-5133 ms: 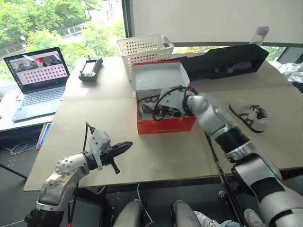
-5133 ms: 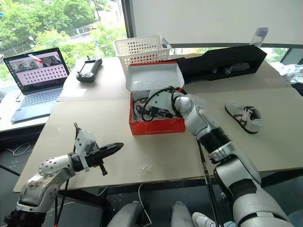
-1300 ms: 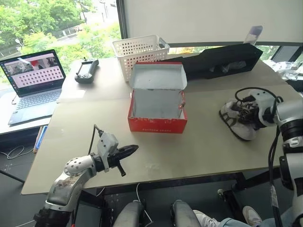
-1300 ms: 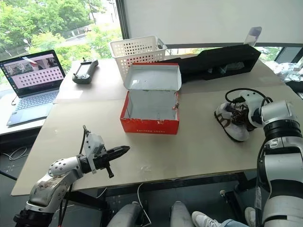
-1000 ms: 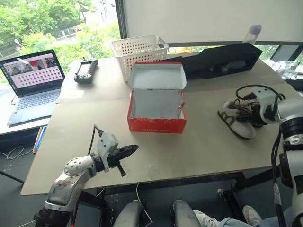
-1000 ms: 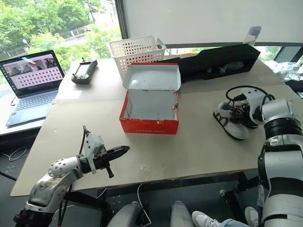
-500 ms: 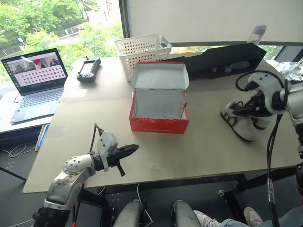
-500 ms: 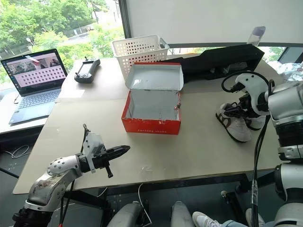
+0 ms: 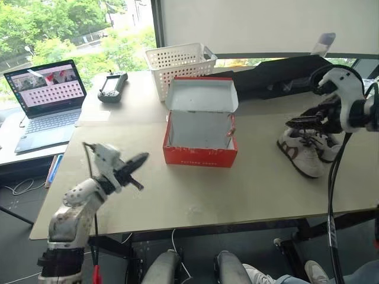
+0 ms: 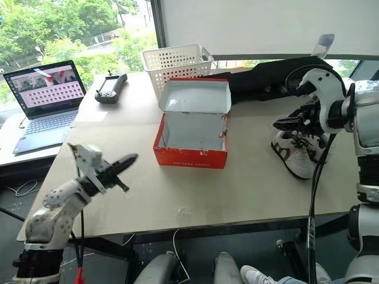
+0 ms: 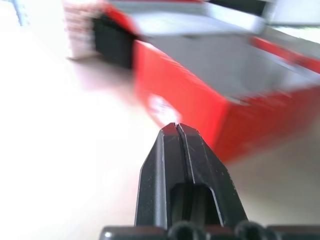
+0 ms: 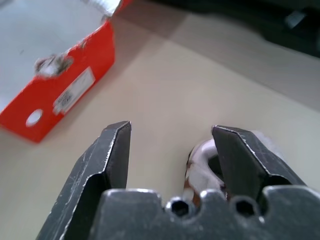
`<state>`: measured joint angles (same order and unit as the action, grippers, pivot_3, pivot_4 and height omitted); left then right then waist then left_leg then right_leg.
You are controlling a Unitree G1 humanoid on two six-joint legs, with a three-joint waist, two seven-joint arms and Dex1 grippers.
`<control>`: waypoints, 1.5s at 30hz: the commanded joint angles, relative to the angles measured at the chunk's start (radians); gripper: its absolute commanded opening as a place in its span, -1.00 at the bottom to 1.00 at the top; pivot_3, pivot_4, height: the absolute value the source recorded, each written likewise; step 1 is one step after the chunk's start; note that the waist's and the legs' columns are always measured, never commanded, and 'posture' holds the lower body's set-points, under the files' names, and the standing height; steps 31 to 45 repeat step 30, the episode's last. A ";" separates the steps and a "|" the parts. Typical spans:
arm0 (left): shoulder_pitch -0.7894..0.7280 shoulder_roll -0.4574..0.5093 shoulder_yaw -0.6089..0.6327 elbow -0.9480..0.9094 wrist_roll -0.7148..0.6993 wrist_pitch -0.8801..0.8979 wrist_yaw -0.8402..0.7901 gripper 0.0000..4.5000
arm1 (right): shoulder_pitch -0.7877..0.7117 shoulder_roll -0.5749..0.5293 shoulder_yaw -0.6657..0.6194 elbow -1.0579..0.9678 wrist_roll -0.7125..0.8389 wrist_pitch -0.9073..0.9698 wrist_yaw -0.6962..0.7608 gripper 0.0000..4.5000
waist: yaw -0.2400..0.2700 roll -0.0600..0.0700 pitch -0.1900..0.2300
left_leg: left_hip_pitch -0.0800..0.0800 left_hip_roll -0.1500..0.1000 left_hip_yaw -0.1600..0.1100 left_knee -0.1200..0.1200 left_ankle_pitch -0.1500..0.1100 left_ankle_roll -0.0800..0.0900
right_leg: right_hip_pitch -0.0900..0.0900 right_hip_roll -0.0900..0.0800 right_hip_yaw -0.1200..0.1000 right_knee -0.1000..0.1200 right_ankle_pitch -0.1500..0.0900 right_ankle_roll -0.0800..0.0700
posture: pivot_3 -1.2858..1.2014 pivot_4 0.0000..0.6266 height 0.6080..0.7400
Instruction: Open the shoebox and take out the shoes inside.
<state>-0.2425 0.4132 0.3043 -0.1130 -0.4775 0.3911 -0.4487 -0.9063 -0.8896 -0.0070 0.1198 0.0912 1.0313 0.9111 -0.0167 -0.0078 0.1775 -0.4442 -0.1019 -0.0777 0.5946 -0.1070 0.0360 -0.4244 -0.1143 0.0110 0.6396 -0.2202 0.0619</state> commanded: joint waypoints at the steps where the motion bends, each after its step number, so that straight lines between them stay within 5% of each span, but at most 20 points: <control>1: -0.027 -0.033 0.058 0.012 0.042 -0.036 0.141 -1.00 | 0.032 0.057 -0.065 -0.121 -0.021 -0.049 -0.157 0.39 | 0.003 0.000 0.000 | 0.000 -0.001 0.000 0.000 0.000 0.000 | 0.000 0.000 0.000 0.000 0.000 0.000 | 0.03 -0.52 0.98; 7: -0.058 -0.096 0.078 0.049 0.136 -0.102 0.322 -1.00 | 0.223 0.271 -0.163 -0.202 -0.081 -0.247 -0.483 0.39 | 0.024 -0.004 -0.002 | -0.001 -0.003 0.000 0.001 0.000 0.001 | 0.000 0.004 -0.001 0.000 0.005 -0.007 | 0.03 -0.52 0.98; 17: -0.082 -0.112 0.071 0.165 0.198 -0.185 0.381 -1.00 | 0.560 0.403 -0.173 -0.124 -0.134 -0.591 -0.688 0.39 | 0.026 -0.005 -0.002 | 0.000 -0.003 0.001 0.004 0.000 0.001 | 0.001 0.005 0.000 0.000 0.007 -0.005 | 0.03 -0.52 0.98; 45: -0.091 -0.131 0.066 0.218 0.192 -0.227 0.367 -1.00 | 0.567 0.431 -0.166 -0.047 -0.145 -0.658 -0.734 0.39 | 0.013 -0.005 -0.003 | 0.002 -0.003 0.001 0.004 0.000 0.001 | 0.003 0.006 0.001 0.001 0.003 0.000 | 0.03 -0.52 0.98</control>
